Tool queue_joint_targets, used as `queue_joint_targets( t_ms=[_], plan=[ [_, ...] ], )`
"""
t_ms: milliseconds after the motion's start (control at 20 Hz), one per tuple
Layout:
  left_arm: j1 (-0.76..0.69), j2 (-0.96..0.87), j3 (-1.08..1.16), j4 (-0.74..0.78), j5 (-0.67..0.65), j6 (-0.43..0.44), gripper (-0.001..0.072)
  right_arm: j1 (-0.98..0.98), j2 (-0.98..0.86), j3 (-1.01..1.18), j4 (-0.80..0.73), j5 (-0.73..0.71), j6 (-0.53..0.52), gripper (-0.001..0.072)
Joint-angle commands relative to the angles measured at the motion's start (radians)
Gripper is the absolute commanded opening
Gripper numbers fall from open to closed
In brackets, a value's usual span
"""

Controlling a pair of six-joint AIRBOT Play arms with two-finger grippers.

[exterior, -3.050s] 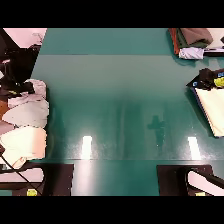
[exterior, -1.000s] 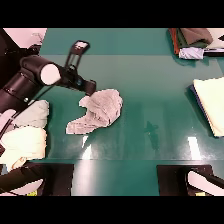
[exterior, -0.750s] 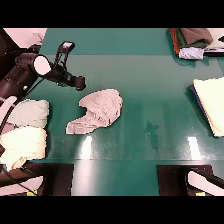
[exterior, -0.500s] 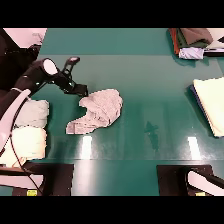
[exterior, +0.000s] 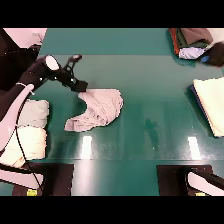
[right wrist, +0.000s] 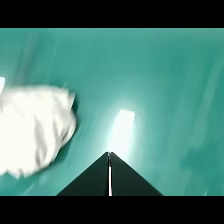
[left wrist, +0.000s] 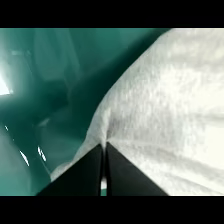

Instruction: Fold the shirts.

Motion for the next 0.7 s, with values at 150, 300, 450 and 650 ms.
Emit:
queue_joint_targets(
  t_ms=[150, 300, 450, 650],
  plan=[
    [0.000, 0.123, 0.122, 0.045, -0.012, 0.004, 0.0024, 0.342, -0.085, -0.451, 0.009, -0.377, 0.006, 0.0457],
    [0.000, 0.150, 0.122, 0.049, -0.038, 0.004, 0.0024, 0.451, -0.242, -0.499, 0.193, -0.514, -0.099, 0.0456],
    [0.000, 0.150, 0.122, 0.049, -0.064, 0.003, 0.0024, 0.499, -0.381, -0.496, 0.465, -0.579, -0.245, 0.0456],
    [0.000, 0.150, 0.122, 0.048, -0.064, 0.003, 0.0024, 0.525, -0.521, -0.393, 0.575, -0.565, -0.290, 0.0456]
  ],
)
